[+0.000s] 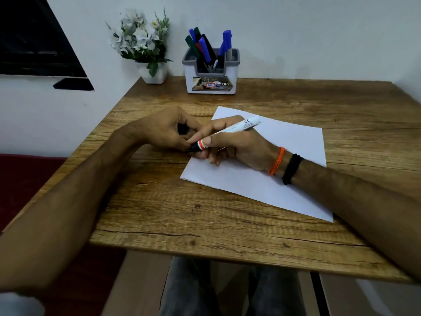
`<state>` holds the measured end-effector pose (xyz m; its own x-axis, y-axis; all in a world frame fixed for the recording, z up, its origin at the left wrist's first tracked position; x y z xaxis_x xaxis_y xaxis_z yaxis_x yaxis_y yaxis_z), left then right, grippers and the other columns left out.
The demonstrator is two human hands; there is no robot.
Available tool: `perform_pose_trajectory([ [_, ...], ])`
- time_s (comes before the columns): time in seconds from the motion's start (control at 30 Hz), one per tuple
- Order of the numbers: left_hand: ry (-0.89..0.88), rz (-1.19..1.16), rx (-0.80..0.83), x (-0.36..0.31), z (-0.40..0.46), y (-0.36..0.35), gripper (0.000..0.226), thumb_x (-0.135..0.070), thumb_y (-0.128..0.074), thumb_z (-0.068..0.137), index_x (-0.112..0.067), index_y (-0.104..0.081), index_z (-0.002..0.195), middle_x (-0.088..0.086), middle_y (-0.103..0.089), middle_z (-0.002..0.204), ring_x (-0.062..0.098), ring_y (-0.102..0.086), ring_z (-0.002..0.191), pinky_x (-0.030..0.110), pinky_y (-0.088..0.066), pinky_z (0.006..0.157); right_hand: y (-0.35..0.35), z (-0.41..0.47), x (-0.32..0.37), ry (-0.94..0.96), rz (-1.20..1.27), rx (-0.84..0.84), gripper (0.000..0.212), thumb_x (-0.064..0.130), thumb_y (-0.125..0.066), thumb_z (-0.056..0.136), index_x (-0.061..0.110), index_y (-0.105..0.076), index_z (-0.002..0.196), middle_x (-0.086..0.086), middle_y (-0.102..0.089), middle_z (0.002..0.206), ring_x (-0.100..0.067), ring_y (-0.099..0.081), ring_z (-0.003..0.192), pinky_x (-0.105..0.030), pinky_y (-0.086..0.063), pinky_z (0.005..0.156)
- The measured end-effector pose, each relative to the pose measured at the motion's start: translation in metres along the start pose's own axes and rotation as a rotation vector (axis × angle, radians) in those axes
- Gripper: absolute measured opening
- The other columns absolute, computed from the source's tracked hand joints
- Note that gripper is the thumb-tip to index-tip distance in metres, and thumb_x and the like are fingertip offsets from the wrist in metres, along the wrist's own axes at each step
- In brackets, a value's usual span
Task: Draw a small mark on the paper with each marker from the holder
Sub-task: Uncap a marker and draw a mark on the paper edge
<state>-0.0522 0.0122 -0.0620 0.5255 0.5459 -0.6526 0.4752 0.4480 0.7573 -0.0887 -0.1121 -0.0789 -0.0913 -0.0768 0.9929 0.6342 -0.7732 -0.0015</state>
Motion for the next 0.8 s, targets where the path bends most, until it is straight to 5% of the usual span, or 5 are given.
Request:
perform_pose_trajectory([
  [0.13,0.033,0.055,0.047,0.000,-0.002,0.003,0.056,-0.008,-0.076,0.068,-0.063,-0.067,0.075,0.000,-0.074,0.081,0.020,-0.064,0.075,0.027,-0.050,0.070,-0.006,-0.003,0.003,0.031,-0.077,0.008,0.019,0.010,-0.064,0.085,0.004,-0.072,0.100,-0.010,-0.070,0.075,-0.011,-0.064,0.057,-0.021,-0.053,0.054],
  [0.3,0.049,0.040,0.082,0.000,-0.004,0.002,0.056,-0.009,-0.081,0.074,-0.063,-0.067,0.081,0.015,-0.069,0.079,0.021,-0.058,0.068,0.033,-0.046,0.068,-0.006,-0.009,0.004,0.026,-0.186,-0.027,0.020,0.008,-0.068,0.085,-0.001,-0.070,0.103,-0.012,-0.072,0.074,-0.015,-0.068,0.057,-0.025,-0.055,0.054],
  [0.4,0.058,0.046,0.138,0.003,-0.005,0.003,0.054,-0.008,-0.080,0.074,-0.060,-0.068,0.083,0.000,-0.057,0.063,0.014,-0.049,0.060,0.032,-0.043,0.065,-0.013,-0.010,0.006,0.053,-0.206,-0.016,0.016,0.002,-0.071,0.084,-0.005,-0.070,0.099,-0.016,-0.072,0.076,-0.018,-0.069,0.059,-0.028,-0.058,0.055],
  [0.57,0.097,0.019,0.200,0.007,-0.006,0.000,0.057,-0.026,-0.085,0.066,-0.037,-0.066,0.119,-0.007,-0.048,0.063,0.012,-0.047,0.061,0.027,-0.040,0.066,-0.016,-0.011,0.007,0.044,-0.281,-0.036,0.008,-0.002,-0.072,0.083,-0.001,-0.073,0.091,-0.017,-0.071,0.073,-0.018,-0.068,0.056,-0.027,-0.058,0.053],
  [0.8,0.092,0.008,0.203,0.009,-0.006,0.001,0.070,-0.037,-0.083,0.057,-0.034,-0.063,0.124,-0.009,-0.048,0.063,0.013,-0.047,0.061,0.027,-0.038,0.066,-0.019,-0.011,0.007,0.035,-0.346,-0.036,0.006,-0.003,-0.071,0.084,0.000,-0.074,0.089,-0.009,-0.072,0.067,-0.013,-0.066,0.052,-0.023,-0.055,0.049],
])
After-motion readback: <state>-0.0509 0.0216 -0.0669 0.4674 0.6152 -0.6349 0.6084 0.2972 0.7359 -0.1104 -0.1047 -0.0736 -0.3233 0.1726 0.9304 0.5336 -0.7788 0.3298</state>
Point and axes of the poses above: each hand's wrist, its own z-axis towards the middle knuckle, its own y-axis out of the back of the hand, x = y × z, the point moved 6 cm from there along z, towards the middle knuckle
